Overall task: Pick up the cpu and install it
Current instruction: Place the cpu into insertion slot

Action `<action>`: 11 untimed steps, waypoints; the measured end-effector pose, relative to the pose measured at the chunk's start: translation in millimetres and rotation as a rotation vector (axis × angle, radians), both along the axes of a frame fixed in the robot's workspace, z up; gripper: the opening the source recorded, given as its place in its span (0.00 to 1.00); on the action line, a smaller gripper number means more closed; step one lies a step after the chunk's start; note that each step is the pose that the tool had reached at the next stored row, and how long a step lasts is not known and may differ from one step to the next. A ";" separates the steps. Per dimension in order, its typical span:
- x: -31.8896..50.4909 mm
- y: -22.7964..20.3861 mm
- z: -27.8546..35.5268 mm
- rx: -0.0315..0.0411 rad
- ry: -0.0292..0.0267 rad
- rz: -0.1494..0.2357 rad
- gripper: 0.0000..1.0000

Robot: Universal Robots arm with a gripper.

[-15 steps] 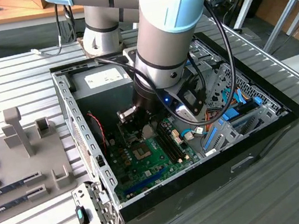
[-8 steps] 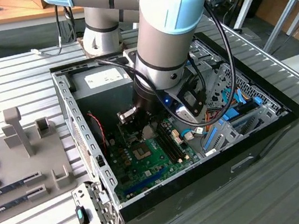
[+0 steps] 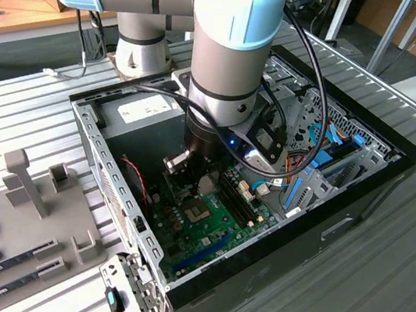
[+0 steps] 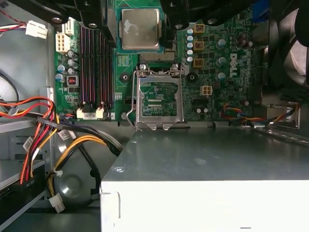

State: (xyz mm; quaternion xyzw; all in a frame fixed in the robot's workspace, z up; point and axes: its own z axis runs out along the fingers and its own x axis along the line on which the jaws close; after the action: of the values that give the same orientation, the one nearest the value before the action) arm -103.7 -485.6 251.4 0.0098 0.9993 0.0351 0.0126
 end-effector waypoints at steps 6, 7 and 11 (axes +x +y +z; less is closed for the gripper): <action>0.0 -0.4 -0.9 0.0000 0.0000 0.000 0.47; 0.0 -0.5 -1.2 -0.0001 0.0000 0.000 0.47; 0.0 -0.8 -2.0 0.0000 0.0000 0.000 0.47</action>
State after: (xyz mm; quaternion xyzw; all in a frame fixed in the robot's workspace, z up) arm -103.7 -486.5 249.4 0.0098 0.9993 0.0351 0.0126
